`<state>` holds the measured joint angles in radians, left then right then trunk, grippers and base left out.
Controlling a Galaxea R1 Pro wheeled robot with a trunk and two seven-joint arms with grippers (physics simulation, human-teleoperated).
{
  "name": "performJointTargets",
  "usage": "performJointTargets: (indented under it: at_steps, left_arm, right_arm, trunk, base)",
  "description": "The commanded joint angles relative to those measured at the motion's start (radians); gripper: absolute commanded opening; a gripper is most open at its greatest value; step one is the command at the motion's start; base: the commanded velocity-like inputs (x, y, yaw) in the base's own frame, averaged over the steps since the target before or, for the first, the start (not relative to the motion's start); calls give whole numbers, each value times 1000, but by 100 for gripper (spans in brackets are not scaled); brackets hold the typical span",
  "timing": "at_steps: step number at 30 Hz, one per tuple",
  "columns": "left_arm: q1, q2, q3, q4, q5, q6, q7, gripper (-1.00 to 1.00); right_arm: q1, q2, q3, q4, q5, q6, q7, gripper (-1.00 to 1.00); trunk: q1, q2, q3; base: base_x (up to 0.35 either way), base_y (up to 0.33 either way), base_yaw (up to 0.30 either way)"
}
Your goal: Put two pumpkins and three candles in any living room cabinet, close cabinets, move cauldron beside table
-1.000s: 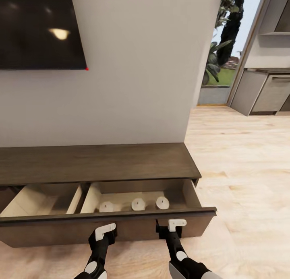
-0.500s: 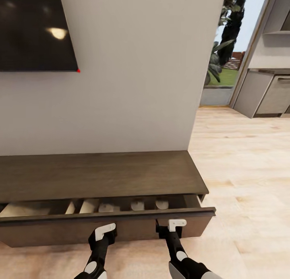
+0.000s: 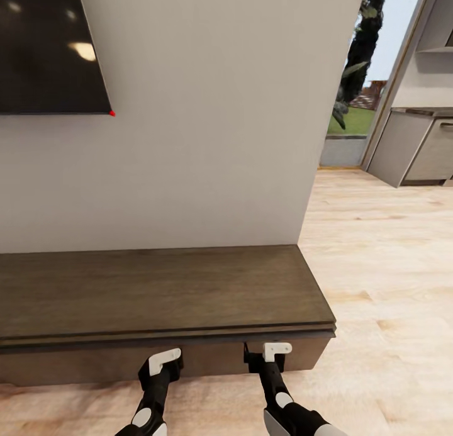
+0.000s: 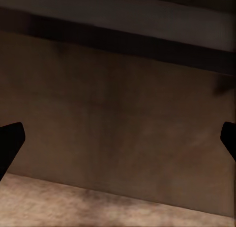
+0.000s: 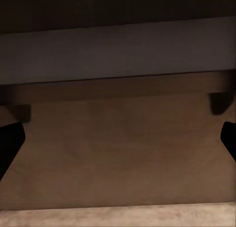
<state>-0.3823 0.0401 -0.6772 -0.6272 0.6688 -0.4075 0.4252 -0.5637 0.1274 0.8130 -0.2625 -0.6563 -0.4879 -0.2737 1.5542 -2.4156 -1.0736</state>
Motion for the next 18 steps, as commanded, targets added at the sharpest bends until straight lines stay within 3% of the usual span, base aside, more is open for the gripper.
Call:
performJointTargets:
  at_steps: [1, 11, 18]
  left_arm:
    - [-1, 1, -8, -1, 8, -5, 7, 100]
    - [-1, 1, -7, -3, 8, -5, 7, 100]
    - [-1, 1, -7, -4, 8, -6, 7, 100]
  right_arm:
    - [-1, 0, 8, 0, -5, -3, -7, 100]
    - [-1, 0, 8, 0, -5, -3, -7, 100]
    - [-1, 0, 9, 0, -5, -3, -7, 100]
  trunk:
    - [0, 0, -1]
    - [0, 0, -1]
    - [0, 0, -1]
  base:
    - [6, 0, 0]
    - [60, 0, 0]
    - [-277, 0, 0]
